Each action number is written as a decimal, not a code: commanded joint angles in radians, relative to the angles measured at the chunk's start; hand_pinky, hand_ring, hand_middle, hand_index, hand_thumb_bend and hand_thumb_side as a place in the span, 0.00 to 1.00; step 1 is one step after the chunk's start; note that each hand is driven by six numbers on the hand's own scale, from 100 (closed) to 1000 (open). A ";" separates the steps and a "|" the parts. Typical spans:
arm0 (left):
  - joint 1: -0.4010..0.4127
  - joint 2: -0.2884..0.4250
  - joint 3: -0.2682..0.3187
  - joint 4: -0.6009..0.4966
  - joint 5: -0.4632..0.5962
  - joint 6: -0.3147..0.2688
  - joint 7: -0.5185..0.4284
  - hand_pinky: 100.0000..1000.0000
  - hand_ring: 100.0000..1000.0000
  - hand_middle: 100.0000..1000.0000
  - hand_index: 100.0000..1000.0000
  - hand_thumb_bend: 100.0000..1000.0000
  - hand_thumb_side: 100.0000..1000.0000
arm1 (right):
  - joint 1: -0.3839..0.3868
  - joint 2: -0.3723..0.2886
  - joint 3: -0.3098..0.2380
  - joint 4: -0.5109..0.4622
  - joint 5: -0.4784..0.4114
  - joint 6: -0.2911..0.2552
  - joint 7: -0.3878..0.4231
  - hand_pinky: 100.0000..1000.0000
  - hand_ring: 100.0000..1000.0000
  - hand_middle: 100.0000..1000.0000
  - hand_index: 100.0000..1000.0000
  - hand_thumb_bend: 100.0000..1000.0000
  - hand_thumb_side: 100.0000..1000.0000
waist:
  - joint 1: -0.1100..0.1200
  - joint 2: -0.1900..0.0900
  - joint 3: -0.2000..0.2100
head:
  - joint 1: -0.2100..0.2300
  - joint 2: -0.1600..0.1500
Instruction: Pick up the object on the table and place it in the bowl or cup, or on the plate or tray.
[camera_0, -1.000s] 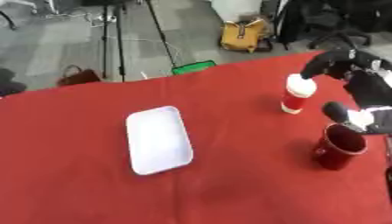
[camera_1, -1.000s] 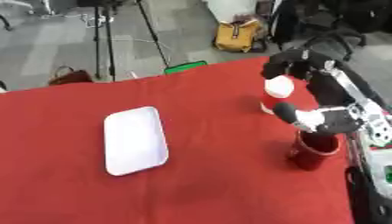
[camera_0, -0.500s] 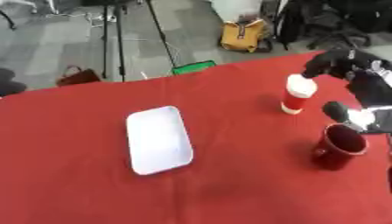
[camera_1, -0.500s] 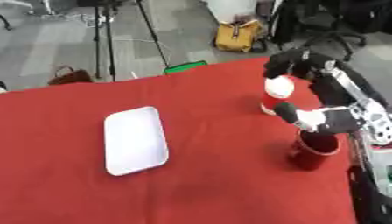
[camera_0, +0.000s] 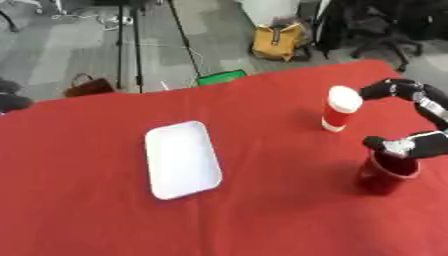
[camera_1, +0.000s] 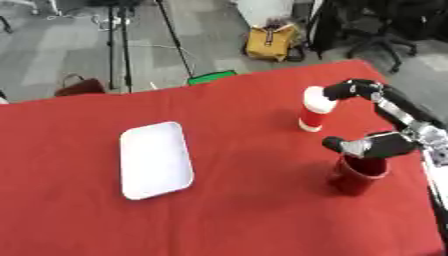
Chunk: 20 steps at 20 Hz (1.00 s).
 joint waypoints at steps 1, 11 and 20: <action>-0.003 0.029 0.002 -0.021 -0.004 -0.001 -0.004 0.72 0.61 0.64 0.76 0.95 0.65 | -0.004 -0.054 -0.004 0.054 0.049 -0.191 0.135 0.78 0.76 0.75 0.86 0.54 0.50 | -0.004 -0.013 0.000 | 0.003 0.007; -0.003 0.032 0.001 -0.021 -0.006 0.001 -0.006 0.72 0.61 0.64 0.76 0.95 0.65 | 0.019 -0.087 0.009 0.198 0.121 -0.244 0.148 0.79 0.77 0.76 0.88 0.54 0.54 | -0.010 -0.013 0.004 | 0.005 0.007; -0.003 0.034 0.001 -0.021 -0.007 0.002 -0.008 0.72 0.61 0.64 0.76 0.95 0.65 | 0.026 -0.106 0.014 0.267 0.155 -0.266 0.145 0.79 0.77 0.76 0.88 0.55 0.55 | -0.015 -0.012 0.006 | 0.006 0.009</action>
